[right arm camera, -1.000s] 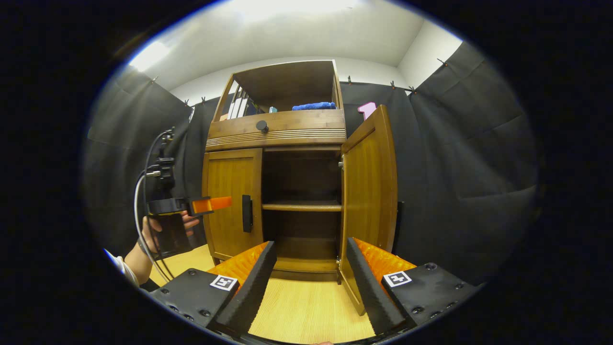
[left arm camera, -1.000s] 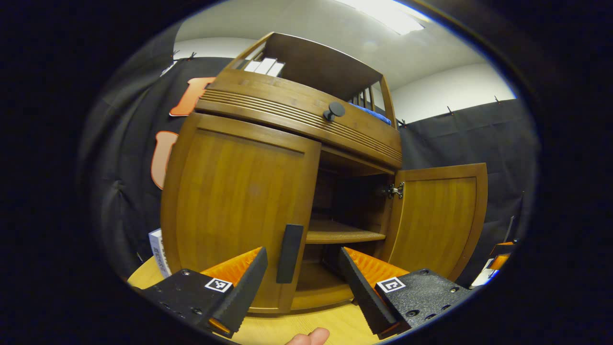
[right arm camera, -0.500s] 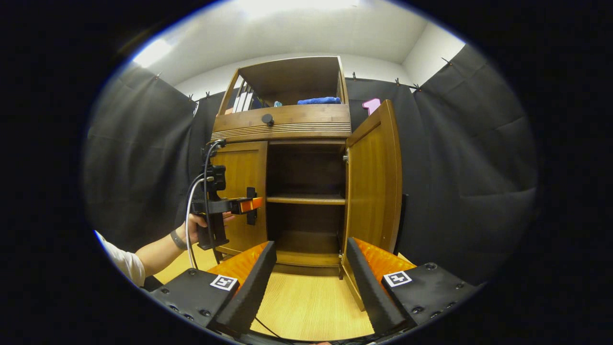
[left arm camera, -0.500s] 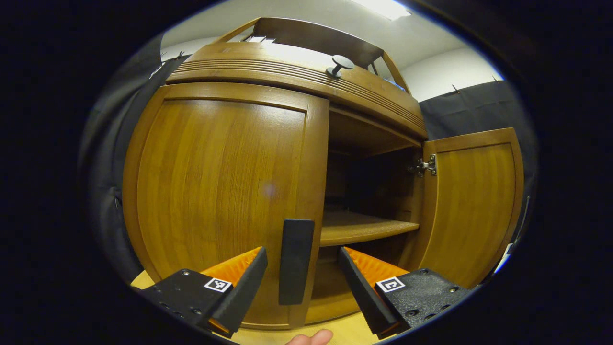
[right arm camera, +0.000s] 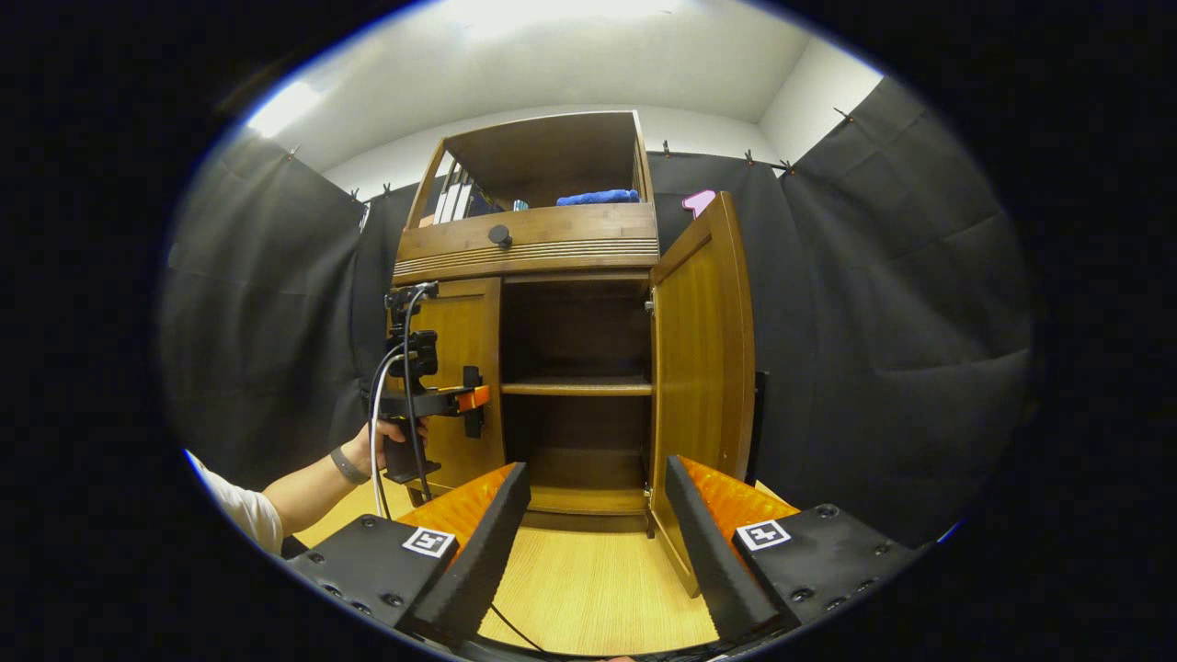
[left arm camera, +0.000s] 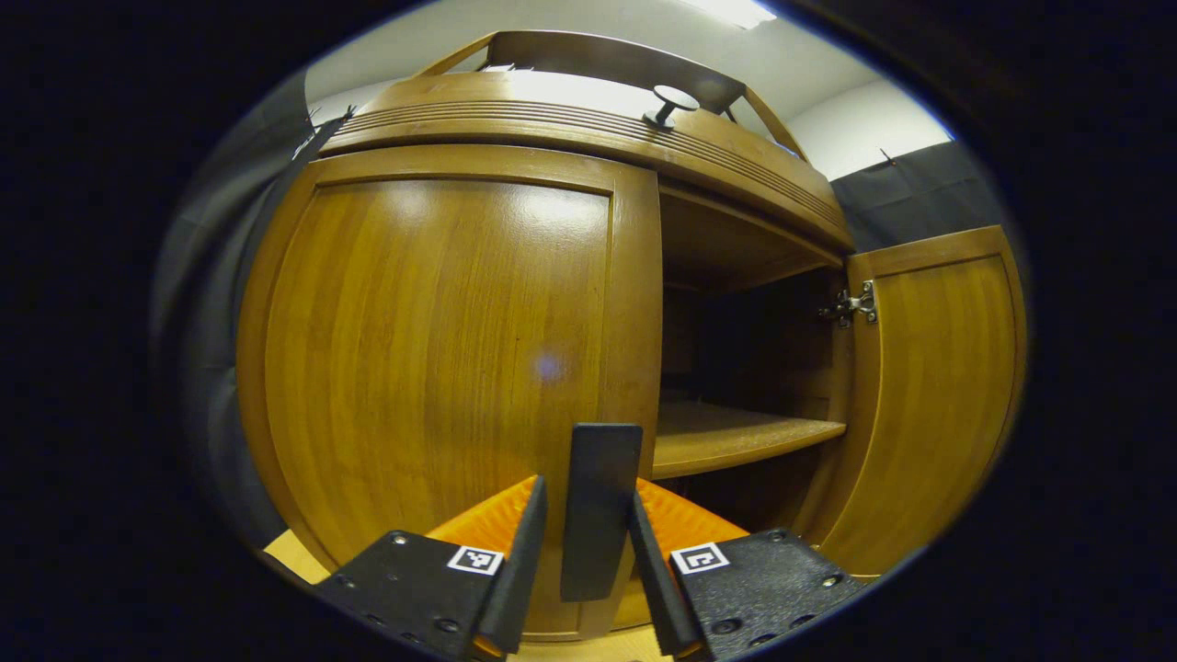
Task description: Open the right door of the double-door shoe cabinet with the right hand, and open the left door with the left hand.
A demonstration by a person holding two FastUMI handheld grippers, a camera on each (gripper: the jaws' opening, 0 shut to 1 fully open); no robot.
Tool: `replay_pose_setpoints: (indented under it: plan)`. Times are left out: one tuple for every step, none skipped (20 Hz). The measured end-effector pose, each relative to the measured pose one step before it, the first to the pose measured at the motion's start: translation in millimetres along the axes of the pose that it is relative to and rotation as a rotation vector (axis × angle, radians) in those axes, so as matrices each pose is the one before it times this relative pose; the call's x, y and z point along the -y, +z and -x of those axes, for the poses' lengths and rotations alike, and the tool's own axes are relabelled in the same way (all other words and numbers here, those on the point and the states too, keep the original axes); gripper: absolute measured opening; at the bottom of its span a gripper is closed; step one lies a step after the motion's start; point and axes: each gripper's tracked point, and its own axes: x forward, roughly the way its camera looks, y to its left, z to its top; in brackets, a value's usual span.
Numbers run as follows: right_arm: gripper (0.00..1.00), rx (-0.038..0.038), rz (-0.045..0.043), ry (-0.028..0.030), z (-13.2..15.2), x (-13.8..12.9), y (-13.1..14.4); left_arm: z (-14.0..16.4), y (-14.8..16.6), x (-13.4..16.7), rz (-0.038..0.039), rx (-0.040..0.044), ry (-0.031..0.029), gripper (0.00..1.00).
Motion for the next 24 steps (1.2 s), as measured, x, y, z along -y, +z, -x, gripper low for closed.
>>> replay_pose_setpoints:
  plan:
    - [0.96,-0.00387,0.00352,-0.00609,-0.19,0.89,-1.31,-2.12,-0.39,0.44,-0.01159,0.00087,-0.00285,0.42]
    - [0.96,-0.00467,0.00315,-0.00549,1.74,1.10,-1.38,4.68,-1.11,-0.98,-0.00974,-0.01136,-0.00024,0.32]
    - [0.96,-0.00330,0.00130,-0.00213,2.47,-1.12,-0.62,0.36,1.28,1.16,-0.00943,-0.00570,0.00483,0.29]
    - [0.96,-0.00328,0.00101,-0.00096,2.92,-0.68,-0.83,2.65,-0.80,0.06,-0.00393,-0.01548,0.01283,0.27]
    - [0.96,-0.00037,0.00274,-0.00250,3.16,-0.40,-0.25,5.14,0.68,0.92,-0.00389,-0.01225,0.01226,0.27]
    - [0.96,0.00134,0.00536,-0.00503,3.04,0.34,0.06,6.55,1.12,0.47,-0.00761,-0.01416,0.00666,0.27]
    - [0.96,0.00104,0.00525,-0.00562,2.25,0.98,0.55,7.24,0.87,0.81,-0.00636,-0.01279,-0.00679,0.27]
    - [0.96,0.00005,0.00233,-0.00333,2.52,0.24,-0.43,8.13,1.09,0.82,0.00191,-0.00987,-0.01265,0.27]
    - [0.96,-0.00138,-0.00024,0.00033,1.18,-0.93,-0.43,10.34,0.37,-0.38,0.00752,-0.00877,-0.01575,0.27]
    - [0.96,-0.00275,-0.00041,0.00349,1.21,-0.97,-1.20,11.75,0.81,-0.66,0.00410,-0.00212,-0.01808,0.27]
    - [0.96,-0.00380,0.00102,0.00211,0.26,-0.52,-1.64,13.18,0.98,0.13,0.00336,0.00198,-0.01788,0.27]
    - [0.96,-0.00235,0.00087,-0.00086,0.97,0.07,-1.19,14.15,1.95,-2.52,0.00938,0.01016,-0.00937,0.27]
    - [0.96,-0.00087,0.00032,-0.00280,1.00,0.55,-2.26,16.18,1.64,-2.44,0.00597,0.00817,-0.00434,0.27]
    - [0.96,0.00086,-0.00263,-0.00288,0.80,0.26,-1.03,15.63,1.24,-3.93,0.00451,0.01162,-0.00146,0.28]
    - [0.96,0.00063,-0.00681,-0.00008,-0.11,-0.04,-0.35,16.56,2.52,-4.56,-0.00007,0.01357,0.00303,0.28]
    - [0.96,-0.00006,-0.00867,0.00329,1.05,-0.70,-0.54,15.33,1.73,-5.92,-0.00309,0.01190,0.00651,0.28]
    - [0.96,0.00083,-0.00967,0.00551,0.41,-2.12,-0.22,16.08,1.51,-6.80,-0.00564,0.00869,0.01103,0.28]
    - [0.96,0.00247,-0.00799,0.00409,0.42,-1.36,-0.24,13.15,1.74,-7.40,-0.00667,0.00850,0.01360,0.28]
    - [0.96,0.00546,-0.00575,0.00267,-0.56,-1.92,0.05,12.07,0.93,-8.02,-0.01023,0.00192,0.01191,0.28]
    - [0.96,0.00646,-0.00464,0.00197,0.59,-1.46,0.92,9.68,2.59,-7.28,-0.00822,0.00267,0.01166,0.28]
    - [0.96,0.00393,-0.00421,0.00218,0.67,-0.49,-0.17,8.47,0.82,-7.67,-0.00961,0.00272,0.00950,0.27]
    - [0.96,0.00354,-0.00447,0.00464,0.56,-3.37,0.10,7.94,1.75,-6.48,-0.01251,0.00272,0.00772,0.27]
    - [0.96,0.00211,-0.00371,0.00738,0.56,-3.50,-0.75,8.21,2.67,-7.87,0.00063,0.00432,0.01157,0.27]
    - [0.96,0.00348,-0.00317,0.00770,1.07,-3.05,0.00,5.15,1.93,-7.84,0.00150,0.00440,0.01195,0.27]
